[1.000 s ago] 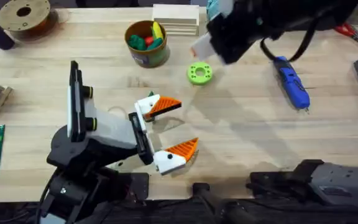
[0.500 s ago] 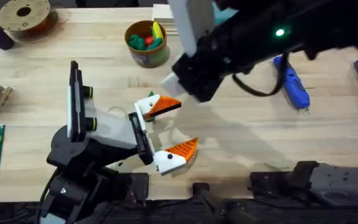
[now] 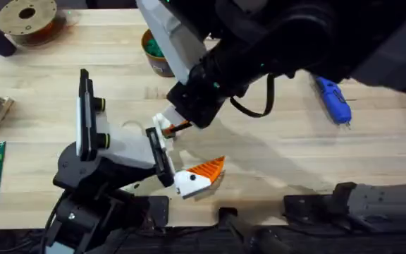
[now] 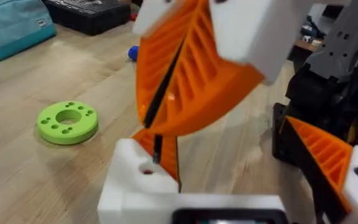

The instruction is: Pick up the gripper from the table and insert it into the empty holder that is missing its gripper. Then pick up a screw, insert it into the mounting hole, and use the screwdriver to tighten it. Finally, clean up the table by picking up the vegetable and placing it into the bucket.

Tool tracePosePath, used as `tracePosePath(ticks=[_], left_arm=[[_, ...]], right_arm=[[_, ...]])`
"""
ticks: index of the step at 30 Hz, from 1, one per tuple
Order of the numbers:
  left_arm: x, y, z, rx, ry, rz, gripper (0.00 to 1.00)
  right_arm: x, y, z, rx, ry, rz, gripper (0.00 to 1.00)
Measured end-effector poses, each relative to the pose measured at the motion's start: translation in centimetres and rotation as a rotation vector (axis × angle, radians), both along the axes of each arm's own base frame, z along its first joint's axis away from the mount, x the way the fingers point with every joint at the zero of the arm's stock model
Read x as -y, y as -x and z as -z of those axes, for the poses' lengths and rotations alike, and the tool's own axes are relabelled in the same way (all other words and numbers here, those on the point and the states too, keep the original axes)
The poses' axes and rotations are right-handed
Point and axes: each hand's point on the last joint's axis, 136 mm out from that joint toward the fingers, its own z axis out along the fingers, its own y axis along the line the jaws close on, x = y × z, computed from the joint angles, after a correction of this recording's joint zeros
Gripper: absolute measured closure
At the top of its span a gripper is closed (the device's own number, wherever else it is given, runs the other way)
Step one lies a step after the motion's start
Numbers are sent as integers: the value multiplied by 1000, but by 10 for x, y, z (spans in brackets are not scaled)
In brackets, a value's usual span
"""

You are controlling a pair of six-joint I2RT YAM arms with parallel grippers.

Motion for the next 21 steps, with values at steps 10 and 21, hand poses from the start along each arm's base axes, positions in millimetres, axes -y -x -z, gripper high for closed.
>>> tracePosePath(ticks=[10, 21], left_arm=[[0, 0, 0, 0, 0, 0, 14], [0, 1, 0, -4, 1, 7, 14]], right_arm=[[-4, 0, -2, -1, -19, -5, 994], [-7, -3, 4, -7, -8, -3, 994]])
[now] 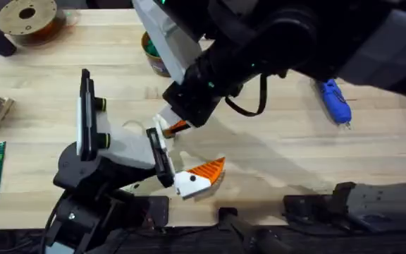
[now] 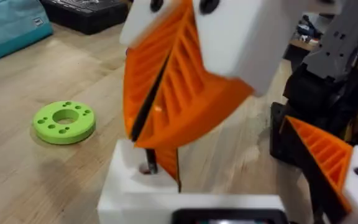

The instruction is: Pick up the gripper from the table and insert it into the empty holder that is missing its gripper. Then pick up a screw, insert it into the mounting hole, and use the screwdriver to tighten it. Finally, clean up the table by picking up the vegetable and placing it into the bucket.

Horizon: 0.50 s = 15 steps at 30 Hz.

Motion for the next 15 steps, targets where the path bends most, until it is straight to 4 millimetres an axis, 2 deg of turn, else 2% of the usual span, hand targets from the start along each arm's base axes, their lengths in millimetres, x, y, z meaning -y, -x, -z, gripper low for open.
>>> tracePosePath(ticks=[15], left_arm=[[0, 0, 0, 3, -1, 0, 14]], right_arm=[[0, -6, 0, 28, 4, 15, 994]])
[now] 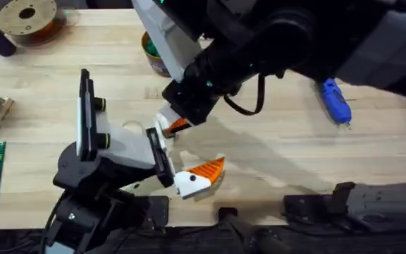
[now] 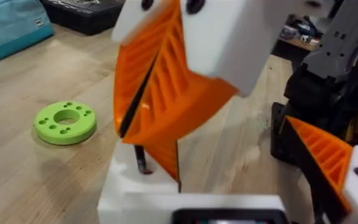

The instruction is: Pick up the gripper from the table and insert it into the empty holder that is missing its gripper. Then pick up a screw, insert it into the mounting hole, and use the screwdriver to tighten it. Finally, clean up the table by picking up the vegetable and placing it into the bucket.

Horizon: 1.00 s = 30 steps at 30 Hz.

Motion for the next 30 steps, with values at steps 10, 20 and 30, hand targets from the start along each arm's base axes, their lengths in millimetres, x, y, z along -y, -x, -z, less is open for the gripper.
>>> tracePosePath(ticks=[10, 20, 30], left_arm=[[0, 0, 0, 0, 0, 0, 14], [1, 2, 0, -6, 2, 11, 14], [1, 3, 0, -10, 3, 18, 14]], right_arm=[[2, 1, 2, -7, 10, 0, 994], [-5, 0, 10, -29, 17, -7, 994], [-5, 1, 12, -39, 23, -7, 994]])
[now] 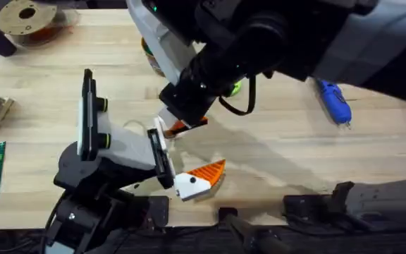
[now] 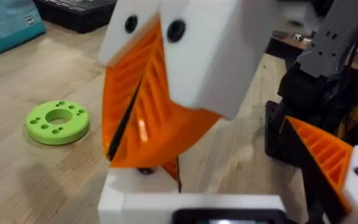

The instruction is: Pick up the gripper from the table and insert it into the empty holder that is missing its gripper. Then pick up a screw, insert it into the mounting hole, and use the screwdriver to tighten it. Finally, clean up the table by picking up the vegetable and placing it into the bucket.

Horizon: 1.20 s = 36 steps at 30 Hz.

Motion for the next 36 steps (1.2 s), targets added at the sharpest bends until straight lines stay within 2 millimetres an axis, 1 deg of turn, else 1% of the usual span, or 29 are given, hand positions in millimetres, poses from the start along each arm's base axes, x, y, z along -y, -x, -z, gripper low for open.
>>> tracePosePath(ticks=[7, 15, 29, 30, 32, 33, 36], left_arm=[[0, 0, 0, 0, 0, 0, 14], [0, 0, 0, 4, -1, 2, 14], [0, 0, 0, 5, -1, 1, 14], [0, 0, 0, 5, -1, 1, 14], [0, 0, 0, 5, -1, 1, 14], [0, 0, 0, 5, -1, 1, 14], [0, 0, 0, 5, -1, -1, 14]], right_arm=[[1, 0, -1, 1, -1, 0, 994], [8, 5, 0, -15, 22, 0, 994], [7, 6, 0, -18, 21, -1, 992], [7, 6, 0, -22, 20, 5, 944], [8, 6, 0, -23, 22, 5, 674], [8, 6, 0, -24, 23, 5, 512], [11, 4, 1, -16, 32, 12, 119]])
